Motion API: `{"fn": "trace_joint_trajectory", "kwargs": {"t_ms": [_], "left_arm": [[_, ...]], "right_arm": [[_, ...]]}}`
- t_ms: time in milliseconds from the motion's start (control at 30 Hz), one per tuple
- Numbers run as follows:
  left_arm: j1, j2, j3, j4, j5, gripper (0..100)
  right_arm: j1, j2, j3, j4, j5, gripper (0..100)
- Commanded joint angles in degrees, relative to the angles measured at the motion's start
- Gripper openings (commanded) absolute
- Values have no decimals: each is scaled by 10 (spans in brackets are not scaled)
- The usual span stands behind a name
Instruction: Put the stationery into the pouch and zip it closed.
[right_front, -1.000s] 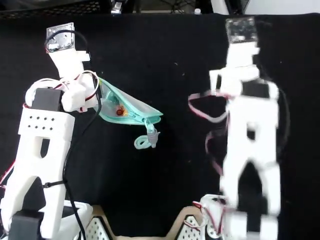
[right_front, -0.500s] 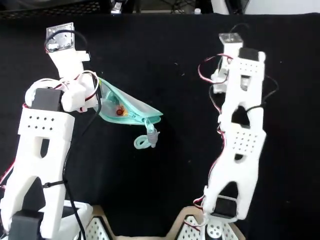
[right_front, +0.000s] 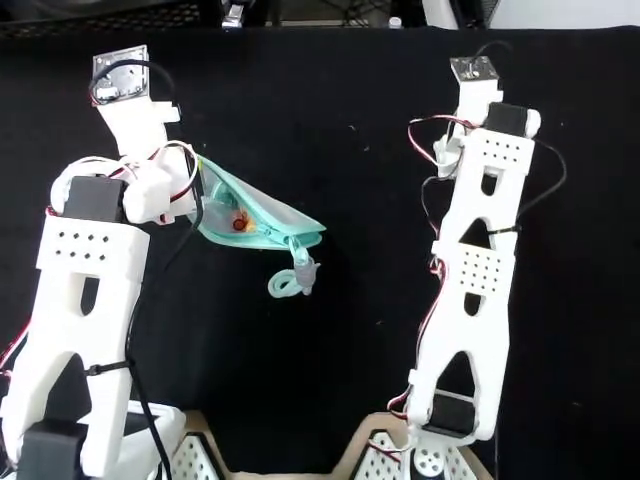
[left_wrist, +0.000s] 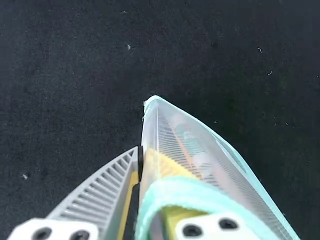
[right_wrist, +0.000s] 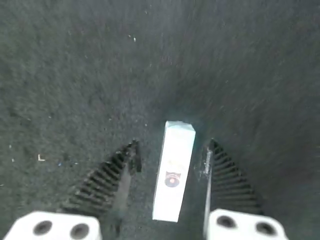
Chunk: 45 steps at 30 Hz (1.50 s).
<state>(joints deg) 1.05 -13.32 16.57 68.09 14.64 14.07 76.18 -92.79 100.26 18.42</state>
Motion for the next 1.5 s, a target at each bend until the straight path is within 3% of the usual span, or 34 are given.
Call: {"fn": "trace_joint_trajectory", "kwargs": {"t_ms": [0, 233, 367, 633, 900, 1200, 1467], "left_arm": [[-12, 75, 53, -24, -5, 30], [-12, 75, 58, -25, -5, 30], [-9, 75, 59, -25, -5, 30], [-11, 75, 56, -25, -5, 30], [-9, 75, 59, -48, -5, 30], [-12, 89, 57, -48, -5, 30], [-13, 174, 10, -44, -6, 30]], "right_arm": [[9, -3, -11, -7, 7, 208], [6, 12, 33, -15, 9, 186], [9, 8, 30, -10, 9, 5], [10, -22, 0, 11, 7, 11], [9, -110, 87, 12, 4, 11], [-9, -371, 340, 11, 4, 11], [-38, -657, 702, -35, 9, 11]]}}
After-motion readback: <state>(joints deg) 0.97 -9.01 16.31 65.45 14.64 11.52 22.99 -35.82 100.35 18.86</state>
